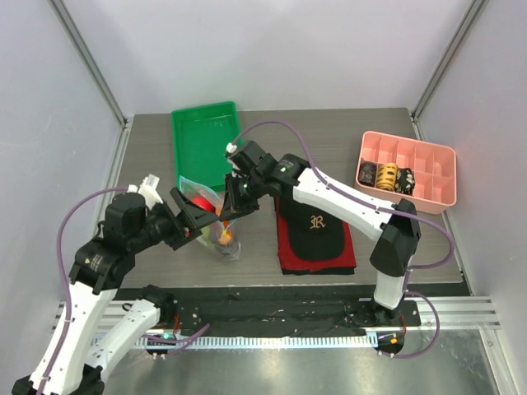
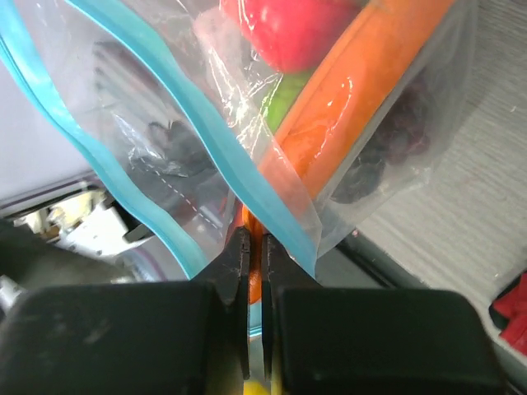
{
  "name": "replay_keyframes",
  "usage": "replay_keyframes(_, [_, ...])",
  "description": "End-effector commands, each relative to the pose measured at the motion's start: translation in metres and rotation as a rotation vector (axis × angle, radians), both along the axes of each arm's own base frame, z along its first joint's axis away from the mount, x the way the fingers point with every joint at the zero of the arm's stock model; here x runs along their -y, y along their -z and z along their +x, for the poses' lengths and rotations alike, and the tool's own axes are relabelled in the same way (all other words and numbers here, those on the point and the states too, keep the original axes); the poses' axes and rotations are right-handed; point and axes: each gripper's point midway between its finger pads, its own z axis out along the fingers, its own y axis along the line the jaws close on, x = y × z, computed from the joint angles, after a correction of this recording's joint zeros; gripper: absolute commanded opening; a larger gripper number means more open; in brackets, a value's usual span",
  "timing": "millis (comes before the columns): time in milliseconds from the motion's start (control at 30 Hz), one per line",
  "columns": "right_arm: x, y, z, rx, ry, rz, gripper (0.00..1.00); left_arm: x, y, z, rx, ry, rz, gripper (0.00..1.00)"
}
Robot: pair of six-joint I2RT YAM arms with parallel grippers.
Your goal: Open the zip-top bag and remove the fake food
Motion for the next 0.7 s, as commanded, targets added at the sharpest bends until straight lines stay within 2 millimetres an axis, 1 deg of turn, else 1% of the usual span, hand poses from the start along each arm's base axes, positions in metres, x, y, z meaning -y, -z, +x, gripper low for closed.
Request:
replay_keyframes(0, [-0.02,-0.003,0.025,0.129,0.051,0.083,0.01,-0.009,0.008,-0.016,-0.236,-0.139,-0.044,0.87])
replay_keyframes(33, [-0.02,0.0,0.026,0.123,0.06,0.078,0.01,-0.014,0.009,-0.015,-0.247,-0.184,-0.042,0.94])
replay_keyframes(67, [-0.021,0.0,0.027,0.13,0.066,0.077,0.01,-0.022,0.015,-0.012,-0.276,-0.273,-0.051,0.95])
replay_keyframes(100, [-0.021,-0.002,0.029,0.147,0.079,0.072,0.02,-0.026,0.021,-0.012,-0.308,-0.322,-0.055,0.94])
replay_keyframes(133, [-0.022,-0.004,0.029,0.163,0.084,0.07,0.02,-0.029,0.034,-0.011,-0.354,-0.361,-0.054,0.96])
replay_keyframes(167, [-0.022,-0.009,0.029,0.176,0.091,0.075,0.01,-0.027,0.037,-0.008,-0.404,-0.416,-0.1,0.97])
replay_keyframes(200, [-0.022,-0.01,0.03,0.188,0.098,0.075,0.01,-0.026,0.044,-0.004,-0.442,-0.441,-0.101,0.98])
replay_keyframes(267, [-0.023,-0.018,0.031,0.205,0.112,0.086,0.01,-0.031,0.054,0.001,-0.494,-0.509,-0.082,0.98])
replay_keyframes(300, [-0.022,-0.02,0.03,0.215,0.114,0.087,0.01,-0.032,0.057,0.007,-0.505,-0.53,-0.062,0.98])
replay_keyframes(333, [-0.023,-0.02,0.028,0.229,0.118,0.081,0.01,-0.034,0.05,0.014,-0.478,-0.542,-0.054,0.98])
replay_keyframes(367, [-0.022,-0.022,0.027,0.236,0.116,0.081,0.01,-0.037,0.049,0.018,-0.468,-0.557,-0.034,0.98])
replay_keyframes(400, [-0.022,-0.024,0.025,0.241,0.115,0.084,0.01,-0.047,0.048,0.026,-0.424,-0.597,0.009,0.97])
replay_keyframes(433, [-0.022,-0.024,0.023,0.244,0.11,0.085,0.01,-0.048,0.045,0.033,-0.415,-0.609,0.028,0.97])
replay_keyframes(500, [-0.021,-0.027,0.021,0.254,0.107,0.087,0.01,-0.053,0.046,0.041,-0.397,-0.634,0.06,0.97])
replay_keyframes(533, [-0.021,-0.028,0.02,0.259,0.104,0.087,0.01,-0.053,0.048,0.046,-0.39,-0.627,0.088,0.97])
replay_keyframes(567, [-0.02,-0.028,0.019,0.259,0.102,0.087,0.02,-0.055,0.052,0.047,-0.397,-0.631,0.108,0.96])
replay_keyframes(633, [-0.02,-0.029,0.016,0.262,0.095,0.088,0.01,-0.058,0.064,0.049,-0.405,-0.63,0.159,0.92])
replay_keyframes(667, [-0.019,-0.028,0.015,0.264,0.094,0.084,0.01,-0.056,0.065,0.051,-0.394,-0.613,0.163,0.89])
